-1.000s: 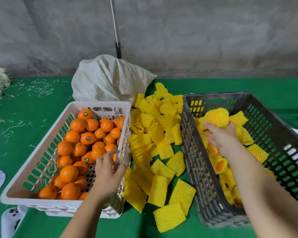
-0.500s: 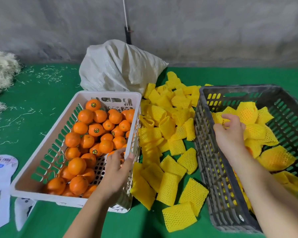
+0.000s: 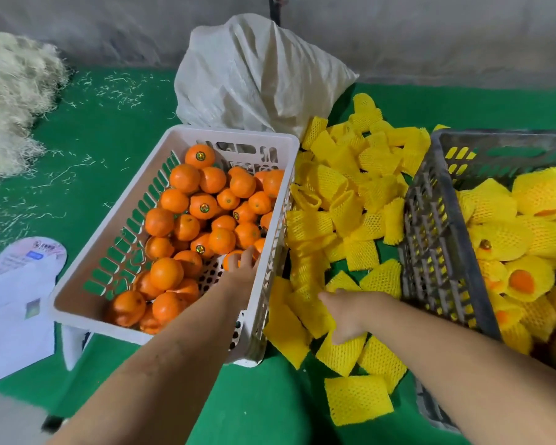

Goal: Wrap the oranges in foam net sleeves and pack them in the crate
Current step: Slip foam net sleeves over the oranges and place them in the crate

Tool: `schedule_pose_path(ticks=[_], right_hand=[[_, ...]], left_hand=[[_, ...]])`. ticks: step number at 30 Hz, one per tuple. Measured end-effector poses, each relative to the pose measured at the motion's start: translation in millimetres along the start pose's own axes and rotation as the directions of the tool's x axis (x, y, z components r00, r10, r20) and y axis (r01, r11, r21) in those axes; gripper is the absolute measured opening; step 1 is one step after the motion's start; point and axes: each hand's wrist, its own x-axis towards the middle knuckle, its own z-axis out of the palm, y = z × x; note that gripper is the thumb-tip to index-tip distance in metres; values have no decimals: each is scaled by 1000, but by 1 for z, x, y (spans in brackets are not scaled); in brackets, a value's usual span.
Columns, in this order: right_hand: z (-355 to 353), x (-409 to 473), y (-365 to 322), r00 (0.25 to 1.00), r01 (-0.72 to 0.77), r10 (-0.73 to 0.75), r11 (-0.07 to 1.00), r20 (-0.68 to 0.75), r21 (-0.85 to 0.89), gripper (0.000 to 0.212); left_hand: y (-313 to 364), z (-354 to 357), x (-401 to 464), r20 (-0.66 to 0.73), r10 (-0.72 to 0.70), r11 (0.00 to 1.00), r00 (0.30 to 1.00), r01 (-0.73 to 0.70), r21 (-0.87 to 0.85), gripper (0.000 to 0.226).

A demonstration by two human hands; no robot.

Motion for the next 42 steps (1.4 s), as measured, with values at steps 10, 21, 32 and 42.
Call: schedule_pose_path(ticks=[10, 21, 32, 42], right_hand=[[-11, -4, 0, 995, 86, -84, 994, 46, -61, 45], [-43, -83, 16, 721, 474, 211, 544, -660, 692, 34], [45, -88, -56, 370, 617, 669, 342, -645, 709, 12], [58, -114, -90, 363, 772, 521, 296, -773, 562, 26]], left_hand=[[10, -3, -4, 14, -89, 940, 996, 79, 332, 50], [-11, -44, -37, -258, -162, 977, 952, 117, -180, 59], [46, -35, -172, -235, 255, 365, 938, -318, -875, 49], [44, -17, -204, -155, 309, 257, 938, -239, -936, 50]])
